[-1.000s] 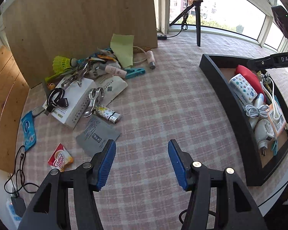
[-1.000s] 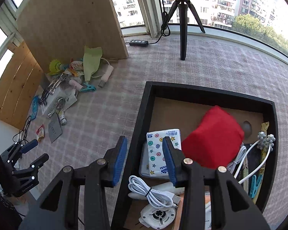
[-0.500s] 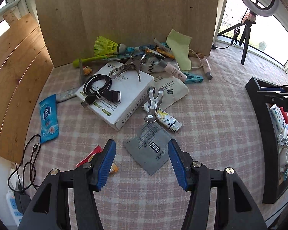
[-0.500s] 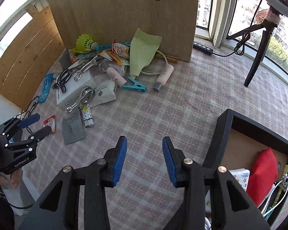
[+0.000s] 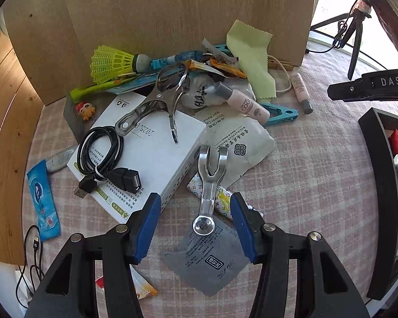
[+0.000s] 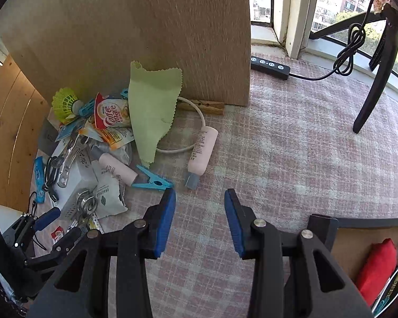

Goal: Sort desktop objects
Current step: 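Move both tools back toward the pile, left tool over the metal wrench, then grasp the metal wrench with the left tool while the right tool grasps the pink lotion tube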

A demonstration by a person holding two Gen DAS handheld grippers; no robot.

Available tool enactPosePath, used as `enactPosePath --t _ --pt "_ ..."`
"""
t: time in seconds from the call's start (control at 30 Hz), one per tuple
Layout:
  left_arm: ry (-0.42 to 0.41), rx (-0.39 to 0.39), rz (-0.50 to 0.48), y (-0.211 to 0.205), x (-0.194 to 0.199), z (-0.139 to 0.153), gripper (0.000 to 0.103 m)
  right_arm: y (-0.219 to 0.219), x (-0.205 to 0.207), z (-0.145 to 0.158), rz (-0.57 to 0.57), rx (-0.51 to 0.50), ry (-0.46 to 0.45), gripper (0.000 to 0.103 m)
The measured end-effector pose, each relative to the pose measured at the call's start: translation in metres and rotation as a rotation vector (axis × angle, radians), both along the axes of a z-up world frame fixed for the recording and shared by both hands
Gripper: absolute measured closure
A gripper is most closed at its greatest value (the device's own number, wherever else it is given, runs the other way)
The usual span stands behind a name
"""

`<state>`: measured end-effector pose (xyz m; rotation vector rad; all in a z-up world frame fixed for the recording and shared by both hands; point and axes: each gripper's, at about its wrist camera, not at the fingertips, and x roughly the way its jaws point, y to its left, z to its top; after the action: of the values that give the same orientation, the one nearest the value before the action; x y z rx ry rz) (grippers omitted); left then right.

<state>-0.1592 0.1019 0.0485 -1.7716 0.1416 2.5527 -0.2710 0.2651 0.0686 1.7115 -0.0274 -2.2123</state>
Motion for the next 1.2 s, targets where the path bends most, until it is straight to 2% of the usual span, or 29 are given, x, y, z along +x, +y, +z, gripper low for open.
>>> enactPosePath --t 0.17,0.27,0.4,0.5,0.63,0.7,0.8,1.03,1.2 --pt "0.011 -0.005 -0.005 0.004 -0.011 0.000 0.054 -0.007 -0.023 -0.012 -0.018 0.006 -0.018 0.065" --pt "0.012 -0.001 0.000 0.005 -0.013 0.001 0.058 -0.011 -0.034 -0.020 -0.028 0.009 -0.037 0.065" --pt "-0.002 0.019 -0.009 0.009 -0.008 -0.002 0.062 -0.018 -0.039 -0.032 -0.024 0.023 -0.067 0.065" --pt "-0.015 0.005 0.004 0.008 -0.010 -0.009 0.064 -0.021 -0.039 -0.039 -0.025 0.038 -0.071 0.066" --pt "-0.040 0.006 0.016 0.005 -0.017 -0.017 0.074 -0.023 -0.039 -0.042 -0.025 0.059 -0.060 0.072" --pt "-0.042 0.005 0.013 0.007 -0.019 -0.019 0.075 -0.025 -0.038 -0.043 -0.018 0.071 -0.057 0.078" --pt "-0.043 0.021 0.008 0.011 -0.020 -0.019 0.083 -0.027 -0.034 -0.044 0.000 0.080 -0.056 0.082" --pt "-0.029 0.055 0.027 0.011 -0.015 -0.011 0.088 -0.022 -0.013 -0.042 0.033 0.063 -0.057 0.082" --pt "0.003 0.075 0.034 0.011 -0.008 0.006 0.089 -0.008 0.005 -0.028 0.040 0.027 -0.047 0.082"
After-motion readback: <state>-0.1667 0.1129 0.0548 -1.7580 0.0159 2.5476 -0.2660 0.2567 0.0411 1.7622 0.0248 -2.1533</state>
